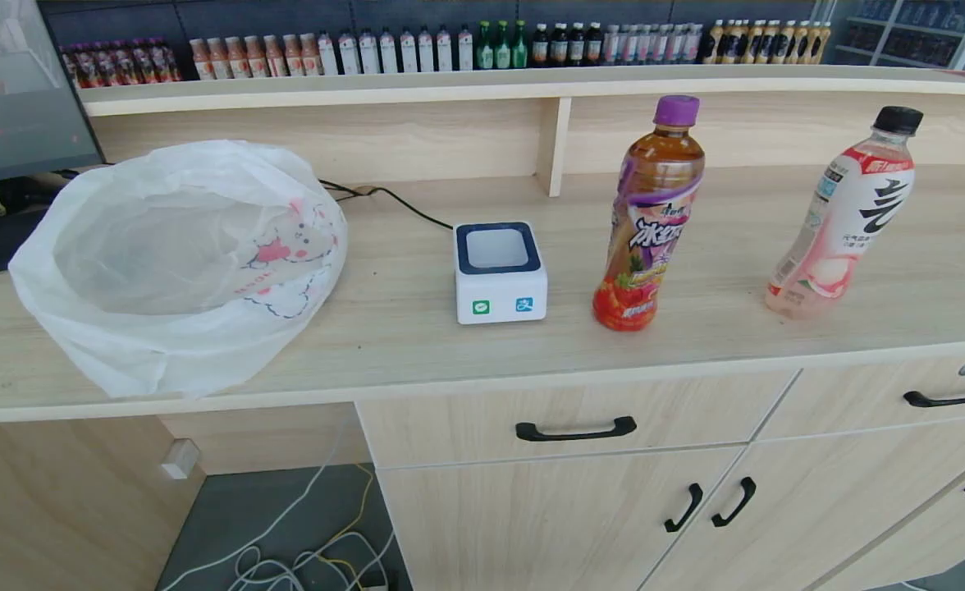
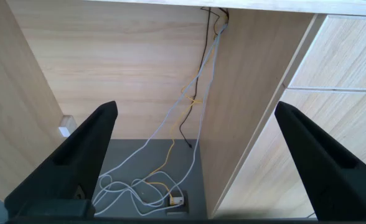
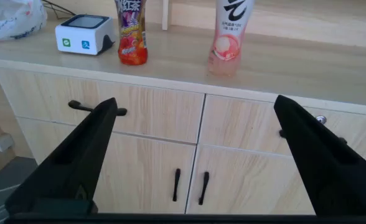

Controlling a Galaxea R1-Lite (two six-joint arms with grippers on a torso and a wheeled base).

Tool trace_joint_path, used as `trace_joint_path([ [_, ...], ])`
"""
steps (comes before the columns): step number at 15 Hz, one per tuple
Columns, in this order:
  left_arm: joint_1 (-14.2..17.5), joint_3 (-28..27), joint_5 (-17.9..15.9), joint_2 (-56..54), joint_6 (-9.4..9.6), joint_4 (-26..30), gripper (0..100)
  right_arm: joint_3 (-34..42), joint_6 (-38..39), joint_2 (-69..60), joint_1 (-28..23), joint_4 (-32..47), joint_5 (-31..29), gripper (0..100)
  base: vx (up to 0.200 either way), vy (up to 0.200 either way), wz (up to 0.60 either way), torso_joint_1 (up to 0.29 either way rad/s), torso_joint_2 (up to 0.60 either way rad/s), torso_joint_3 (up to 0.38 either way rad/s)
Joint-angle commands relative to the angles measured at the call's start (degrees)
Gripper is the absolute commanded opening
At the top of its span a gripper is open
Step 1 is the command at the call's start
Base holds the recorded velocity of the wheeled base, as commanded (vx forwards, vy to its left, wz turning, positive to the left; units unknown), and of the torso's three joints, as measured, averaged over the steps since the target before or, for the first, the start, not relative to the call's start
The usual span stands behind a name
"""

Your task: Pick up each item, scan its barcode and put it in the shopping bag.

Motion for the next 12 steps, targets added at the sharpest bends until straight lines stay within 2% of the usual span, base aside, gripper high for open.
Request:
trace_joint_path([
  [1,0.0,0.0,0.0,0.0,0.00,0.0,100,-0.1,0.5,1.2,1.6,0.0,0.8,100,0.000,0.000,0.00,0.000,0.00,0.000],
  [2,0.0,0.0,0.0,0.0,0.00,0.0,100,-0.4,0.7,1.6,2.7,0.0,1.1,100,0.000,0.000,0.00,0.000,0.00,0.000],
  [5,0.0,0.0,0.0,0.0,0.00,0.0,100,-0.6,1.3,6.5,10.7,-2.5,1.3,100,0.000,0.000,0.00,0.000,0.00,0.000],
  [8,0.0,0.0,0.0,0.0,0.00,0.0,100,2.1,8.1,17.9,17.1,-16.0,1.6,100,0.000,0.000,0.00,0.000,0.00,0.000],
  [10,0.0,0.0,0.0,0.0,0.00,0.0,100,4.4,8.4,19.6,24.5,-19.5,2.2,100,0.000,0.000,0.00,0.000,0.00,0.000],
  [12,0.0,0.0,0.0,0.0,0.00,0.0,100,5.2,8.5,19.3,25.6,-19.6,2.2,100,0.000,0.000,0.00,0.000,0.00,0.000],
])
